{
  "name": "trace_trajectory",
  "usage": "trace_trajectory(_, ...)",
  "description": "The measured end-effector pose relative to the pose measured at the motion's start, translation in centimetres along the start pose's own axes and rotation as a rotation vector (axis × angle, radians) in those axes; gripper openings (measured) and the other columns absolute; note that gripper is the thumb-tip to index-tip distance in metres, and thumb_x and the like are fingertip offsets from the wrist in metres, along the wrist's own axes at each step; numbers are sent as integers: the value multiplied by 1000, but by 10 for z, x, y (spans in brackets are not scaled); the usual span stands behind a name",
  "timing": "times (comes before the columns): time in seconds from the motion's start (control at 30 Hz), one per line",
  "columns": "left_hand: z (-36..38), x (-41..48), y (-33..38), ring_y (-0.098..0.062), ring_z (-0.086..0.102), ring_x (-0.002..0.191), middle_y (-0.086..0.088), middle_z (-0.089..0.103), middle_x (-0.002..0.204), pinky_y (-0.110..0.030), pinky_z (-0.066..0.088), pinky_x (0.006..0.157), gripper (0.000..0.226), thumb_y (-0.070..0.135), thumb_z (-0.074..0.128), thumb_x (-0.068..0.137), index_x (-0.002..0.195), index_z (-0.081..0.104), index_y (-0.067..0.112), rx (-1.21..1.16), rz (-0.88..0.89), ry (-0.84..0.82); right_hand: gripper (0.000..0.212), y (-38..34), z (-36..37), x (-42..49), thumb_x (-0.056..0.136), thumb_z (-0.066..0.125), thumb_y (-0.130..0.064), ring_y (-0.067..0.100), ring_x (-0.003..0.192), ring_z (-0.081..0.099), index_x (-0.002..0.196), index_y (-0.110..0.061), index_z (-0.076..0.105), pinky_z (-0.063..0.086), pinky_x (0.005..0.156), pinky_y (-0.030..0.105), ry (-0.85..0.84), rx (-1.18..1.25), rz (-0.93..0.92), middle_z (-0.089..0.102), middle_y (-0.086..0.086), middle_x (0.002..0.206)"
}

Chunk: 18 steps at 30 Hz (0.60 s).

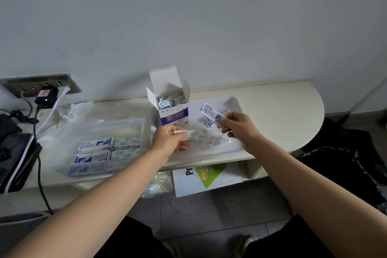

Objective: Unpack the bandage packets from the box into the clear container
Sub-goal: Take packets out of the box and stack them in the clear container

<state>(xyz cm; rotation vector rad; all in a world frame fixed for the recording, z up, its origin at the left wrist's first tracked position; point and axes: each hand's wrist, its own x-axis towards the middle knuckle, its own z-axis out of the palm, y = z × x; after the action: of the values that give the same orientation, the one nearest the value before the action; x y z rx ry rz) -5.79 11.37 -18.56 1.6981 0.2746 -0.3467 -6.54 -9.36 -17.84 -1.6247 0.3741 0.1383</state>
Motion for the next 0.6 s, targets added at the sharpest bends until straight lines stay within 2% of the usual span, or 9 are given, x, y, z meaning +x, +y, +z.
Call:
trace_trajectory(0.13,30,6,1,-24,65,54,-18,67,78,-26,50,43,15,2,67,85,98,59,-1,58,-21,-53,8,-1,-12,-1,86,67,-11,11,49,46,84,-9,59,38,51,21,50,18,-26,61,6,72)
trace_trajectory(0.23,49,10,0,-23,68,61,-8,71,76,-23,43,44,13,17,70,85,95,63,11,257,5,-44,8,-1,-24,-1,86,67,-9,11,48,44,84,-8,59,37,47,19,64,21,-30,61,6,70)
trace_trajectory(0.33,54,12,-2,-20,67,71,2,70,79,-27,50,63,16,38,72,82,82,64,24,632,118,-10,6,1,-31,-1,86,67,-8,11,48,41,87,-9,61,35,46,19,46,-18,-36,61,10,75)
trace_trajectory(0.4,49,12,-2,-19,65,82,5,68,87,-31,52,75,21,47,71,79,81,65,27,785,178,23,7,2,-34,-3,85,69,-9,11,49,39,88,-9,62,33,44,19,22,-65,-43,59,7,72)
trace_trajectory(0.47,42,11,0,-18,63,86,6,67,90,-31,52,76,18,44,67,83,84,65,26,799,211,51,9,3,-35,-4,84,70,-9,9,47,40,87,-11,63,32,43,17,4,-113,-54,57,4,69)
trace_trajectory(0.53,32,9,3,-18,64,88,6,67,90,-30,51,74,12,33,59,89,89,67,24,750,241,88,9,4,-33,-4,83,71,-9,1,42,43,87,-10,63,33,43,13,-7,-169,-78,57,2,68)
trace_trajectory(0.6,23,7,7,-15,62,90,5,68,96,-28,49,74,18,23,50,93,97,68,22,679,273,93,9,5,-29,-2,82,72,-10,-3,41,43,87,-10,65,34,45,10,-21,-245,-97,58,0,65)
